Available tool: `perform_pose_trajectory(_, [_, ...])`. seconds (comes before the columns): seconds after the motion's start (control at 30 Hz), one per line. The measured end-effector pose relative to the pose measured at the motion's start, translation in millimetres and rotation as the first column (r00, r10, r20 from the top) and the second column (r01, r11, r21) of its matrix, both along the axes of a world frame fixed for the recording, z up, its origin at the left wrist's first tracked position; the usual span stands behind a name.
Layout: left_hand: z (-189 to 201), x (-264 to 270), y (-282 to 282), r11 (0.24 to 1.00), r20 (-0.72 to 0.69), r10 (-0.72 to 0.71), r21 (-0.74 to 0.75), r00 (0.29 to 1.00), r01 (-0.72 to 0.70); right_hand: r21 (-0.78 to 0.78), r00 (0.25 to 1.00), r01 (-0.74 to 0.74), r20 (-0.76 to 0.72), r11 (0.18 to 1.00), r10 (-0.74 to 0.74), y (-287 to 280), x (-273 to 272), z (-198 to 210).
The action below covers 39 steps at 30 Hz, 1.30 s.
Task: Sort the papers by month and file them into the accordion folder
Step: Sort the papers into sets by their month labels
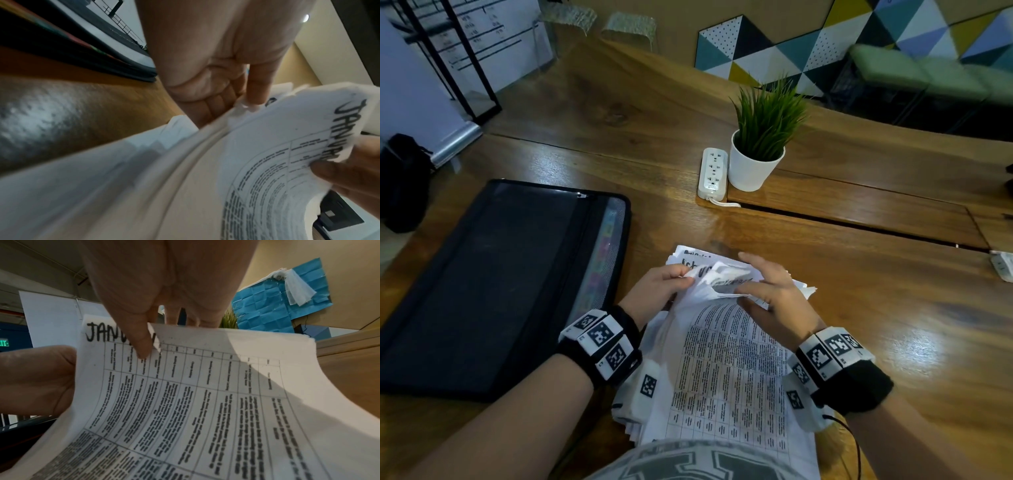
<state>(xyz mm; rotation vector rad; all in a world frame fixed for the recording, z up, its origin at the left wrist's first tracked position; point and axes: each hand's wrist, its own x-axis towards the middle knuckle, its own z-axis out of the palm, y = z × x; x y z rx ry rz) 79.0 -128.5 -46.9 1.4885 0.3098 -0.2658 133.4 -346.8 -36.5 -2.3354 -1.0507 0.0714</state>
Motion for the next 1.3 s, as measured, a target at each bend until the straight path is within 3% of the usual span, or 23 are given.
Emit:
perform_pose_trajectory(0.1, [5,-4,3,0.994,-0.021,-0.109,-0.026,0.994,0.108,-0.023,0.998,-0.036,-0.053,0.999,0.035,1,3,4])
perform_pose_trajectory(0.17, [2,-5,7,0.985,0.019,-0.15,0.09,0.988,0.148,-0.023,0.99,-0.052,-0.129,0.998,0.049,-2,2,5])
perform_pose_trajectory(0.3, [-16,0,9,0.924,0.075,0.123,0.355,0.99,-0.142,-0.008,0.987,-0.051,-0.151,0.999,0.05,-8,-2,8])
perform_pose_trajectory(0.43, [-26,6,6,0.823,-0.018,-0.028,0.567,0.999,0.033,-0.004,0.986,-0.051,-0.157,0.999,0.05,-6,-3,10])
perform_pose_trajectory(0.5, [-27,9,4,0.795,-0.038,-0.024,0.605,0.999,0.043,0.004,0.986,-0.027,-0.163,1.0,0.027,-6,-3,10])
perform_pose_trajectory(0.7, [-18,10,0,0.867,-0.016,0.041,0.498,0.999,-0.027,0.046,0.975,0.067,-0.216,0.997,-0.056,-8,-3,4])
perform_pose_trajectory(0.83, [-15,7,-1,0.969,-0.026,0.055,0.241,0.998,-0.047,0.021,0.974,0.045,-0.222,0.999,-0.039,-7,-2,5])
perform_pose_trajectory(0.97, [-10,3,2,0.997,0.015,0.055,0.048,0.998,-0.056,0.003,0.976,0.012,-0.218,1.0,-0.011,-5,1,8])
perform_pose_trajectory(1.07, [-2,0,3,0.99,0.041,-0.072,0.128,0.997,0.066,-0.025,0.986,0.017,-0.166,1.0,-0.021,-4,1,10])
perform_pose_trajectory(1.2, [-9,4,8,0.933,0.038,0.185,0.308,0.982,-0.187,-0.026,0.982,0.072,-0.175,0.997,-0.076,-7,1,8])
perform_pose_trajectory(1.3, [-12,4,5,0.908,-0.016,0.158,0.396,0.987,-0.138,-0.033,0.971,0.065,-0.23,0.997,-0.07,-7,-2,8])
